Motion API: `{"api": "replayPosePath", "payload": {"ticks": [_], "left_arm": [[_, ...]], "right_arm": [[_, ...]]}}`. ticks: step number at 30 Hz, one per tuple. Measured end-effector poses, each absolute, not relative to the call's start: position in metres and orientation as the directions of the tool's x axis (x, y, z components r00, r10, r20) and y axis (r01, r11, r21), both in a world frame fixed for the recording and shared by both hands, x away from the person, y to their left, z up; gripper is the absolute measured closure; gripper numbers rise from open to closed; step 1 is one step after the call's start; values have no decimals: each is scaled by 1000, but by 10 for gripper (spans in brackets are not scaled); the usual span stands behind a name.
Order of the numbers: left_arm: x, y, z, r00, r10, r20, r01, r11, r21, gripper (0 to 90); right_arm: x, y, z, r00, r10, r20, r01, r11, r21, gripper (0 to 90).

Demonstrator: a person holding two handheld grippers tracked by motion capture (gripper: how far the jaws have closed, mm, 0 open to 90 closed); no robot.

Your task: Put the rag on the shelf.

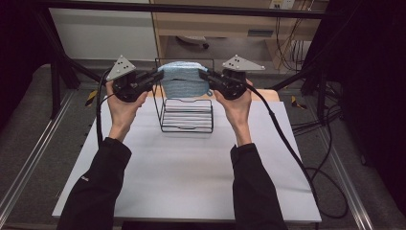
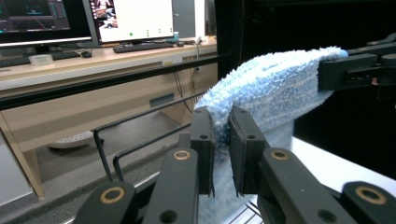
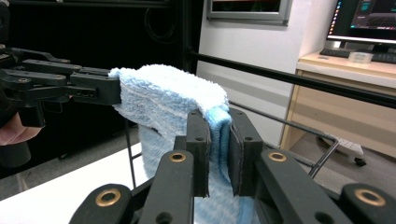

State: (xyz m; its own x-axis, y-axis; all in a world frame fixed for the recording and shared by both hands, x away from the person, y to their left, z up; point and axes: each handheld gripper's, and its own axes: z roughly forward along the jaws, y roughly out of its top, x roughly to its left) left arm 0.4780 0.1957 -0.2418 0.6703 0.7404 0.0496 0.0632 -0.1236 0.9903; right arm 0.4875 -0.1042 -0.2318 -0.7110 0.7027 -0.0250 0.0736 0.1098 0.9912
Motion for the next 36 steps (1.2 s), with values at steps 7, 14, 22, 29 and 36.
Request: {"api": "replayPosePath", "payload": {"ticks": [7,14,22,29,36], "left_arm": [[475,199,-248,696,718,33,100,-142,985,803],[473,202,-244,701,713,-7,143,-131,981,759],[473,204,-214,676,734,-65,165,-65,984,690],[489,194,-209,658,744,-113,270,-93,958,831],[487,193,-222,693,709,-130,308,-128,943,895]], "right_arm": [[482,-105,-239,-728,685,-21,105,142,984,804],[481,-107,-245,-744,669,-1,124,139,982,806],[481,-108,-248,-753,658,-6,128,156,979,805],[479,-107,-250,-757,653,-28,119,180,976,796],[478,-106,-251,-757,653,-38,121,196,973,760]]}}
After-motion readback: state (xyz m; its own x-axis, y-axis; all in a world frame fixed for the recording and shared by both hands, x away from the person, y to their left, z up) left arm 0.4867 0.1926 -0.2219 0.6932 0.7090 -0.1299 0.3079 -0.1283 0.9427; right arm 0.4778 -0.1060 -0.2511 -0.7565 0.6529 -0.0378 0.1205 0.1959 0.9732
